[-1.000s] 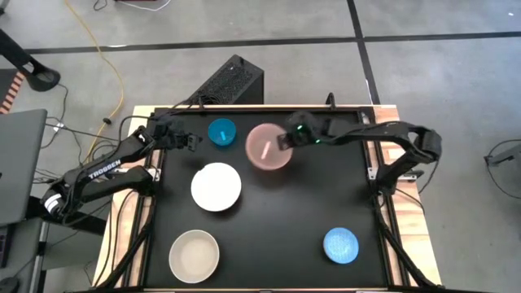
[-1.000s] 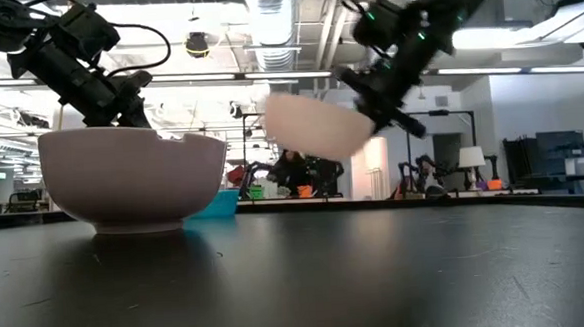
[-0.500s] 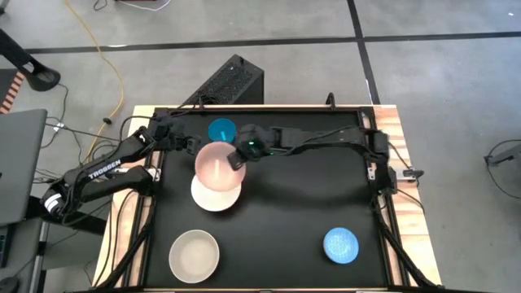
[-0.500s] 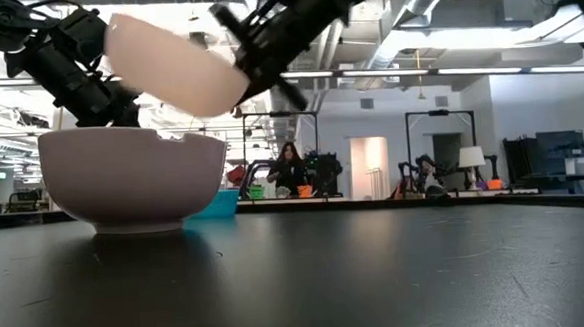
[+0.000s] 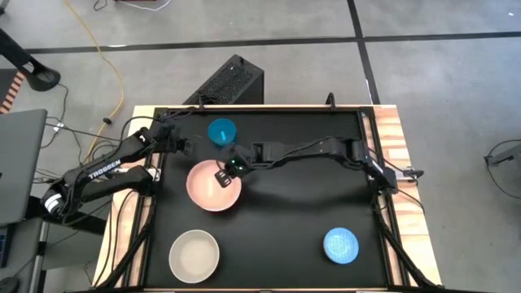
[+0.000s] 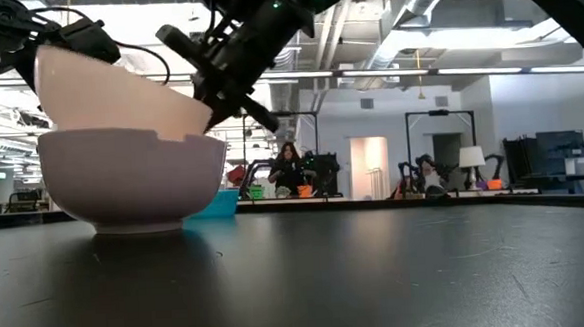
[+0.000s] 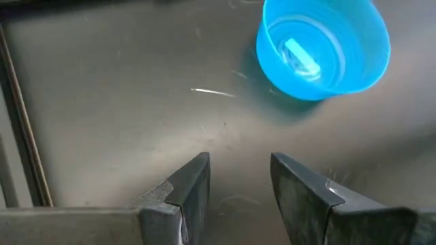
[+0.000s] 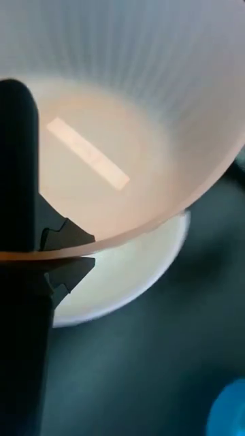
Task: Nest bowls inside each other
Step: Stack the transparent pink bowl on top of the white bowl
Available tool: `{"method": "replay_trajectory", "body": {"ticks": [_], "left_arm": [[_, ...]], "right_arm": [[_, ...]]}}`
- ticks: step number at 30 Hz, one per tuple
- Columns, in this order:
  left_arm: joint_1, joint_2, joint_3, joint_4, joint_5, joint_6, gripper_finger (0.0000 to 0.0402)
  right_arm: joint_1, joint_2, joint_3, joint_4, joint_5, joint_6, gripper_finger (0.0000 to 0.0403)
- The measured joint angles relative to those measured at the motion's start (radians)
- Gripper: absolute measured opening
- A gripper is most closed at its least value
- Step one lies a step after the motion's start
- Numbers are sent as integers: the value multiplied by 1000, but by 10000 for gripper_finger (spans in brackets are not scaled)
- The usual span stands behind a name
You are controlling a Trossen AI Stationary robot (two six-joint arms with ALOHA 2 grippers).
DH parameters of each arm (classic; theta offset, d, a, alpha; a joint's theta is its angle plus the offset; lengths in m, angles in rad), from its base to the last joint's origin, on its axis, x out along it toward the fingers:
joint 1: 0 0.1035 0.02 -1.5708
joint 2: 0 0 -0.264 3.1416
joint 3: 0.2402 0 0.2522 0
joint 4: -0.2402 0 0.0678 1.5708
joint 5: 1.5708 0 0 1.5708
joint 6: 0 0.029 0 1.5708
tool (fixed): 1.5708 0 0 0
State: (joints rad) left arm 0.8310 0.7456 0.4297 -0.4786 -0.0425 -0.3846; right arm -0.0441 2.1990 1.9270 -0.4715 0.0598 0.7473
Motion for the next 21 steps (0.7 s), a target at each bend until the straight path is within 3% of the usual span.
{"method": "replay_trajectory", "body": {"ticks": [4, 8, 21], "left_arm": [[0, 0, 0, 10, 11, -23, 144], [0, 0, 0, 28, 9, -20, 144], [0, 0, 0, 30, 9, -20, 144]], "right_arm": [[18, 0, 0, -64, 94, 4, 0], [18, 0, 0, -77, 100, 5, 12], [13, -1, 0, -64, 120, 4, 115]]}}
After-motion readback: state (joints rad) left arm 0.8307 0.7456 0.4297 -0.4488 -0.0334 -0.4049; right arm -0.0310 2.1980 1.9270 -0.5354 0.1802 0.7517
